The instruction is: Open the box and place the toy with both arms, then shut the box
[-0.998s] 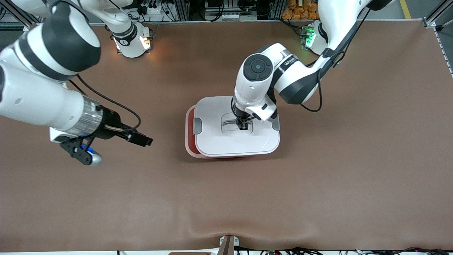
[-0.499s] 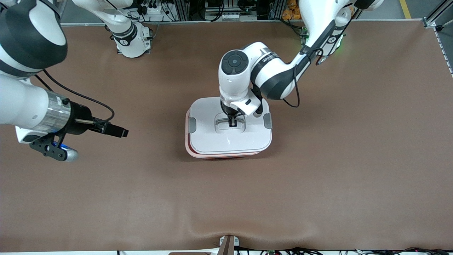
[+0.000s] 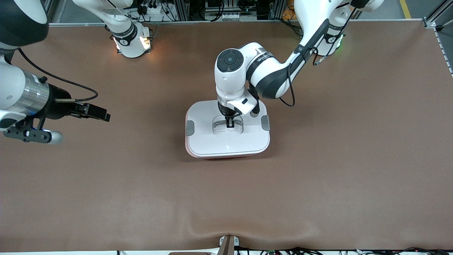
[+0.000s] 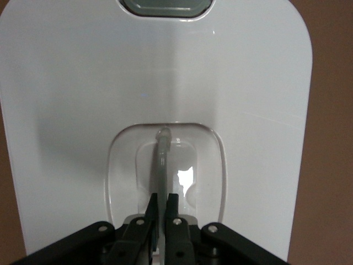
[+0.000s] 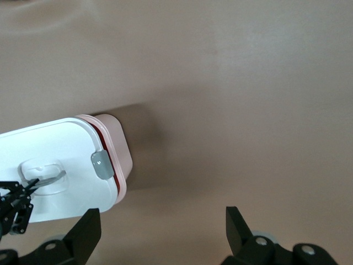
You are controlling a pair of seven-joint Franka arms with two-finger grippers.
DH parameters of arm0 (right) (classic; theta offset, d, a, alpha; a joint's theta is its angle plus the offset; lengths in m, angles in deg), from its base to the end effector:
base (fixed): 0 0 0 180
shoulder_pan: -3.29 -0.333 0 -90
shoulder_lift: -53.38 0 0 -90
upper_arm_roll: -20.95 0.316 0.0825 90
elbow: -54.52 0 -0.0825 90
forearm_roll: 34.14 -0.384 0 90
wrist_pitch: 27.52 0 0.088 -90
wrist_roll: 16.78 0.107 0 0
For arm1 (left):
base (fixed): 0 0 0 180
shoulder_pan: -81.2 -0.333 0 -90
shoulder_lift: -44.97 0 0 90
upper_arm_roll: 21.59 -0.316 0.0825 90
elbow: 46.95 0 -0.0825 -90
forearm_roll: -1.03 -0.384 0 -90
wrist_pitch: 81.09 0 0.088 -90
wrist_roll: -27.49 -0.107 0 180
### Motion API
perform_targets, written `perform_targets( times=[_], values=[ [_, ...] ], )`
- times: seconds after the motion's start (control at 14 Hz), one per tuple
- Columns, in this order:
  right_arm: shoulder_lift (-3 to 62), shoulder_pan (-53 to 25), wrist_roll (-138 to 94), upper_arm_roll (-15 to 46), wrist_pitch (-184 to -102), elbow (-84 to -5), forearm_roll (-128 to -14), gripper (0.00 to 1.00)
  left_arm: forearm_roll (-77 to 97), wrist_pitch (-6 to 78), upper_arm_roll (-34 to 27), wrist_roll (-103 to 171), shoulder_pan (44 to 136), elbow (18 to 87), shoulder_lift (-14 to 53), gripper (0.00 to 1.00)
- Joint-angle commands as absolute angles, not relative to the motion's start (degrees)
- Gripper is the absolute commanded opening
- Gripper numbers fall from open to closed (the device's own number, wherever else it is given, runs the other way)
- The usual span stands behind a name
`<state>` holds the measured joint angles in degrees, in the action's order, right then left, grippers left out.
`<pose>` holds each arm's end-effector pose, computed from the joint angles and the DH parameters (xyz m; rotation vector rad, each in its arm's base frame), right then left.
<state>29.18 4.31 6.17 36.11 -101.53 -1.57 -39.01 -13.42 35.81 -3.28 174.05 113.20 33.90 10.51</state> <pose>0.6298 0.1225 0.6258 -2.9733 0.2254 0.2233 0.5038 -0.5150 0.3686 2.1088 2.2375 0.0640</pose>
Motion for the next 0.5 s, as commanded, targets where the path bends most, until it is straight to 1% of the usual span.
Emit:
perform_targets(
  times=[0.0,0.21,0.43],
  values=[
    [32.37,4.79,-3.46,33.27,-97.94,-2.69,-38.01,1.00,-15.67,35.89,-4.02,175.59,114.24,32.06,9.73,0.00],
    [34.57,4.61,-17.02,27.03,-95.02,-2.78,-38.36,1.00,-16.20,37.99,-4.02,175.76,114.24,32.06,9.73,0.00],
    [36.32,4.61,-17.92,25.62,-94.75,-2.96,-37.92,1.00,-16.20,38.97,-4.19,175.76,114.33,32.06,9.20,0.00]
  ],
)
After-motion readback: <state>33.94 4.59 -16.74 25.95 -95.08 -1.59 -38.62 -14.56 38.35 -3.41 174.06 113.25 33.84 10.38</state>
